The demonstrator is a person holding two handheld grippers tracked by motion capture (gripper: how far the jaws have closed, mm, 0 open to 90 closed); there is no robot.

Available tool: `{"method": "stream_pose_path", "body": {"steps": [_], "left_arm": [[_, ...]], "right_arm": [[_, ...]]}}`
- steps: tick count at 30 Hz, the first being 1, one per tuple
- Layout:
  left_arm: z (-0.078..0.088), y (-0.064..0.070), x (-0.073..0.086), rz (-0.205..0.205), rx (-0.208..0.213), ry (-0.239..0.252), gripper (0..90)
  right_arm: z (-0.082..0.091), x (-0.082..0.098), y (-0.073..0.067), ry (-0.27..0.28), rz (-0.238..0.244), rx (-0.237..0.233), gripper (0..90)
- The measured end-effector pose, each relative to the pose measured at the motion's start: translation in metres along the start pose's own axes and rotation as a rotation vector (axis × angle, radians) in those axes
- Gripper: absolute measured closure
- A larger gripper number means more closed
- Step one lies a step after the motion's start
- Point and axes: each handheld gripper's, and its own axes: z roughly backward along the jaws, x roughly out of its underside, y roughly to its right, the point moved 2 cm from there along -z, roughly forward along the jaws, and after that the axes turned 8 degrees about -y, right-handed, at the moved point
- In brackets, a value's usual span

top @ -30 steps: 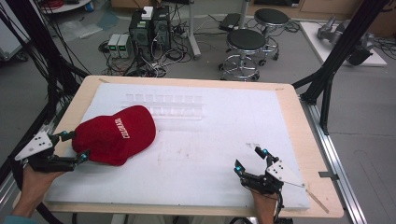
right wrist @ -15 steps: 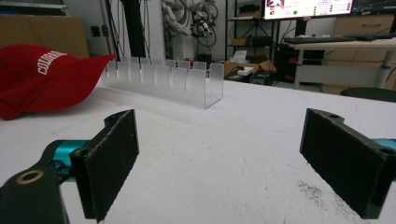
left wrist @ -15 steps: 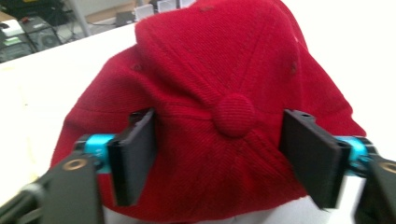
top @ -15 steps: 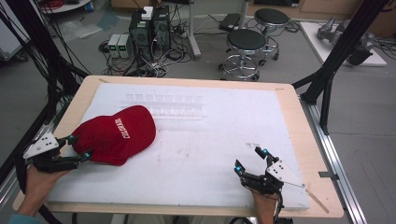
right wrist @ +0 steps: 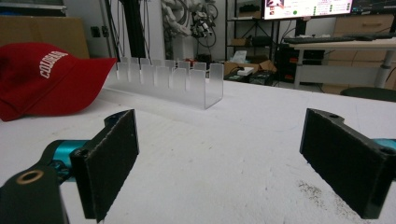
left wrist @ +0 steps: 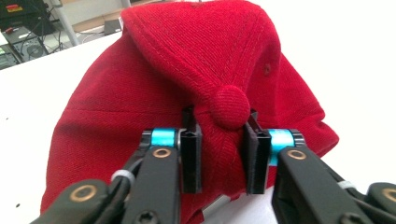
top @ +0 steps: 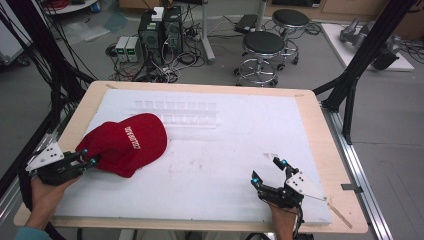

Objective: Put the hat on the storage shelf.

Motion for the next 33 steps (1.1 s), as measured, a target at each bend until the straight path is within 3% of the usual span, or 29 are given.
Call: {"method": "stream_pose_path", "body": {"steps": [7,12,30,33], "left_arm": [[0.001,0.0,-0.002,0.021,-0.001,0.016,81.2],[0.003,0.001,-0.009,0.012,0.005,0.039,82.0],[0.021,0.004,-0.066,-0.039,0.024,0.135,82.4],[0.025,0.008,-0.08,-0.067,0.033,0.141,82.4]], "right_arm": [[0.0,0.0,0.0,-0.001,0.001,0.0,10.6],[0.0,0.0,0.0,0.0,-0.001,-0.003,10.6],[-0.001,-0.001,0.002,-0.008,-0.012,-0.012,10.6],[-0.001,-0.001,0.001,-0.009,-0.01,-0.017,10.6]]}}
